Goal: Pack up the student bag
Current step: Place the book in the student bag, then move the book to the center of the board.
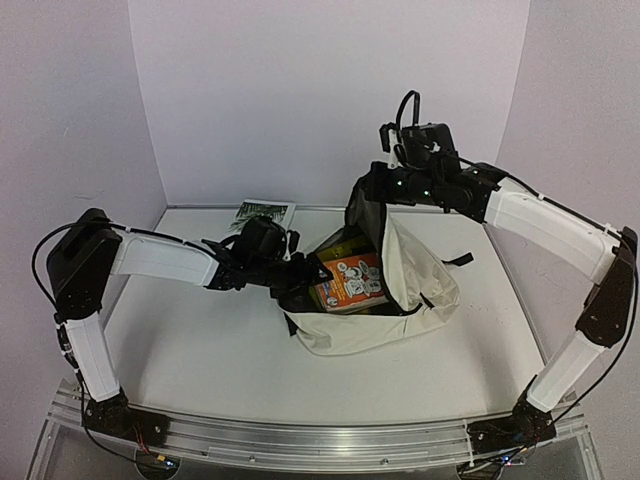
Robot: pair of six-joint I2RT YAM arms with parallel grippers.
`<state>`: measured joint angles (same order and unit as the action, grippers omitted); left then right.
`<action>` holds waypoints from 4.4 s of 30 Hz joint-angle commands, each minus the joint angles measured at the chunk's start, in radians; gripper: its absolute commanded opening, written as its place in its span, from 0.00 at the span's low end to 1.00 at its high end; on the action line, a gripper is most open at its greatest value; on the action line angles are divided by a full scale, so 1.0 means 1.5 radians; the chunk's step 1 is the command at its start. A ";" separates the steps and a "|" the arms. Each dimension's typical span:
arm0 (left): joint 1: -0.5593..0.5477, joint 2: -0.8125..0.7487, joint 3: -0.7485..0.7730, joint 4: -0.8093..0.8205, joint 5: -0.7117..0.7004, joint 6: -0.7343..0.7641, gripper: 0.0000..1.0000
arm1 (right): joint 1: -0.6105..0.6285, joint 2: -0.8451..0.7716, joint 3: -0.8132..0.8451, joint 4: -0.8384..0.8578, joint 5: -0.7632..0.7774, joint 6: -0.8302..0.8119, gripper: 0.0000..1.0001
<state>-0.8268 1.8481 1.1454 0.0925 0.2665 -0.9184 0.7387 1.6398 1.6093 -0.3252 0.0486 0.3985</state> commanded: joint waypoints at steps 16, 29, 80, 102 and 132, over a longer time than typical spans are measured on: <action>-0.028 0.093 0.095 0.051 0.062 0.023 0.47 | 0.007 -0.056 0.008 0.117 -0.007 0.005 0.00; -0.044 0.170 0.226 0.065 0.085 0.040 0.37 | 0.013 -0.073 -0.004 0.143 -0.027 0.015 0.00; -0.027 0.197 0.346 0.037 0.101 0.055 0.34 | 0.074 -0.062 0.025 0.295 -0.219 -0.022 0.00; -0.002 0.031 0.165 -0.090 0.001 0.153 0.73 | 0.073 -0.155 -0.073 0.223 0.084 -0.028 0.00; 0.361 -0.174 0.002 -0.205 0.086 0.191 0.91 | -0.048 -0.144 -0.356 0.240 -0.042 0.061 0.00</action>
<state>-0.3191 1.5764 1.1385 -0.2131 0.3580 -0.6533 0.7658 1.4109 1.1282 -0.0063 0.1467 0.4496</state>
